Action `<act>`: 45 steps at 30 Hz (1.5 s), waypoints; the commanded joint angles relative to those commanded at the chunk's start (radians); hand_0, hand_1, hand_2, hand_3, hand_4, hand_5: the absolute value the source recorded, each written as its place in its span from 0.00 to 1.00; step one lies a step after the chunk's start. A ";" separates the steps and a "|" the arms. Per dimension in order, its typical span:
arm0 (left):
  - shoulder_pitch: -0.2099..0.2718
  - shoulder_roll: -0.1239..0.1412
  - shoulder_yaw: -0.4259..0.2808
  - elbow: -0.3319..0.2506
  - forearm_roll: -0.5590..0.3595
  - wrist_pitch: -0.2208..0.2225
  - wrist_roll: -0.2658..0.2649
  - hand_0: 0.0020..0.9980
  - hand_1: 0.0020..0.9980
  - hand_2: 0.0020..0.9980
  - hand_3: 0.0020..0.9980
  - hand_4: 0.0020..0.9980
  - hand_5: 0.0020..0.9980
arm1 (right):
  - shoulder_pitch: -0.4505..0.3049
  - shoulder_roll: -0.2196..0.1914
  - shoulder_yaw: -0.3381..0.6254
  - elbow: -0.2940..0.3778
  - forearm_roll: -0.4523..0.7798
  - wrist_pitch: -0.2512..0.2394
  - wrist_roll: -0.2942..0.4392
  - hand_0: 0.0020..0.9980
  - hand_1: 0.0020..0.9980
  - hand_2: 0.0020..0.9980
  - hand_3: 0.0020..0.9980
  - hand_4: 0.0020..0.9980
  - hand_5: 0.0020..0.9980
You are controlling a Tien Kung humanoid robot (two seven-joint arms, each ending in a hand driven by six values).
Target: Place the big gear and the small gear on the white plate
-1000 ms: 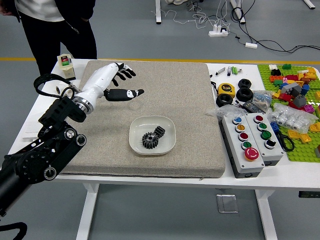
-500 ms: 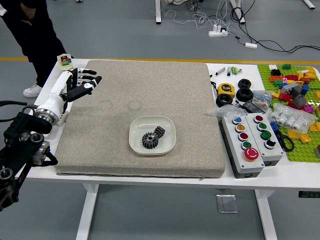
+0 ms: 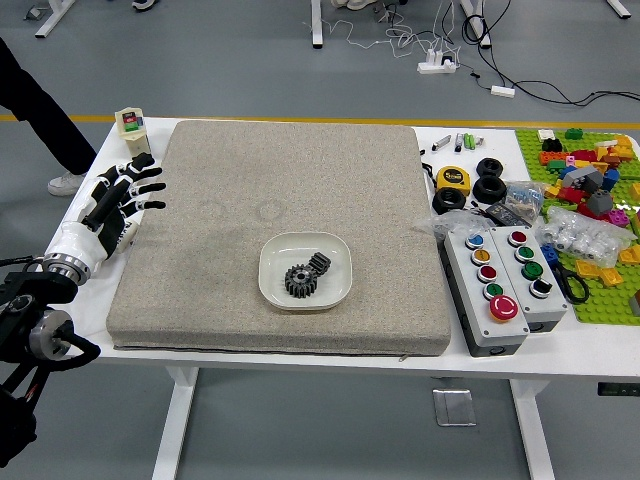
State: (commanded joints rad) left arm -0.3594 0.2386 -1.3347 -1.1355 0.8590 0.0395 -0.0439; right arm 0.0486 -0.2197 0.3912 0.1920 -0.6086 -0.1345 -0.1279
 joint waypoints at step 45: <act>0.126 0.002 -0.213 -0.057 -0.002 -0.016 -0.152 0.76 0.98 1.00 0.88 0.96 0.86 | 0.050 -0.028 -0.074 0.007 0.032 -0.010 0.029 0.67 0.71 0.78 0.64 0.83 0.74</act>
State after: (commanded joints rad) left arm -0.2336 0.2408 -1.5481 -1.1929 0.8573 0.0234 -0.1959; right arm 0.0982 -0.2481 0.3169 0.1988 -0.5764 -0.1443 -0.0985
